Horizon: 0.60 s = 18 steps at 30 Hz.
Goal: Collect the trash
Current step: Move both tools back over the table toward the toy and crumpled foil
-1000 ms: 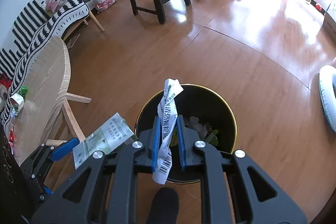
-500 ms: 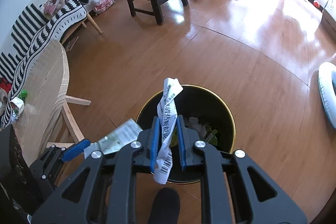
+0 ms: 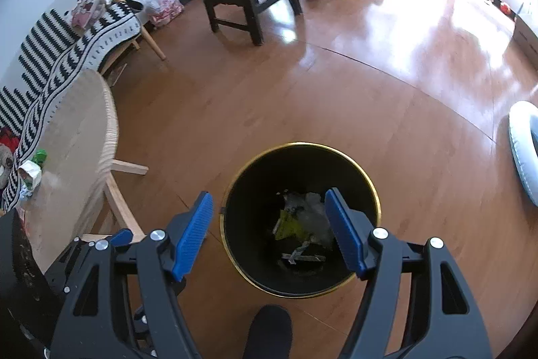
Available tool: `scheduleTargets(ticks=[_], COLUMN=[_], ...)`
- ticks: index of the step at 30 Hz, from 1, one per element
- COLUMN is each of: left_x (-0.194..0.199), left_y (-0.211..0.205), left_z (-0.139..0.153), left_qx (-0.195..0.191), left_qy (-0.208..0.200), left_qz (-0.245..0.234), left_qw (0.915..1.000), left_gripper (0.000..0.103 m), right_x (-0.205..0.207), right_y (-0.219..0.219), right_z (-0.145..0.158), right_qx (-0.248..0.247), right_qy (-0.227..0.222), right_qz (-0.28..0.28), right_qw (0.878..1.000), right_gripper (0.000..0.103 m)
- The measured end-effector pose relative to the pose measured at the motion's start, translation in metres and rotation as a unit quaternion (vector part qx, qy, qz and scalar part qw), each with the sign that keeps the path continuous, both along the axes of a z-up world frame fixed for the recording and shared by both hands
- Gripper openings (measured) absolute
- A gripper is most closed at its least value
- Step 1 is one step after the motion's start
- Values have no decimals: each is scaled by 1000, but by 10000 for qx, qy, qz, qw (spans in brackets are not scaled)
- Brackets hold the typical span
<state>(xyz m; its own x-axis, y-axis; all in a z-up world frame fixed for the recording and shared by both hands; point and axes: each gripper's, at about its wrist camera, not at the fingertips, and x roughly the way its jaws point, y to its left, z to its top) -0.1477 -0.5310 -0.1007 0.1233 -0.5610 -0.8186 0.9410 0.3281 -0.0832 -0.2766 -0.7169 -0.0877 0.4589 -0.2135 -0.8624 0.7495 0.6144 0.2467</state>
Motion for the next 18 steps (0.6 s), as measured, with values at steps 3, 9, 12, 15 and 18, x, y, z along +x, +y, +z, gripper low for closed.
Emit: scheduleTargets(ticks=[3, 9, 12, 15, 18], left_x=[11, 52, 74, 98, 122], left_y=[21, 80, 123, 170, 228], left_z=[16, 50, 67, 80, 90], left_qx=[-109, -302, -373, -421, -472], left_qy=[-98, -213, -365, -483, -568], left_qz=[172, 790, 1198, 1688, 2262], left_qw=[9997, 9962, 9914, 9836, 9713], left_gripper=[84, 84, 85, 86, 87], right_x=[17, 73, 104, 136, 169], right_y=[14, 61, 92, 128, 161], right_z=[12, 42, 58, 73, 81], right_qx=[-96, -343, -467, -568, -565], right_qy=[-84, -278, -402, -519, -593], right_qz=[186, 759, 1129, 1525, 1856], right_qw=[9997, 9961, 9917, 9853, 9792], right_gripper=[68, 71, 73, 75, 75])
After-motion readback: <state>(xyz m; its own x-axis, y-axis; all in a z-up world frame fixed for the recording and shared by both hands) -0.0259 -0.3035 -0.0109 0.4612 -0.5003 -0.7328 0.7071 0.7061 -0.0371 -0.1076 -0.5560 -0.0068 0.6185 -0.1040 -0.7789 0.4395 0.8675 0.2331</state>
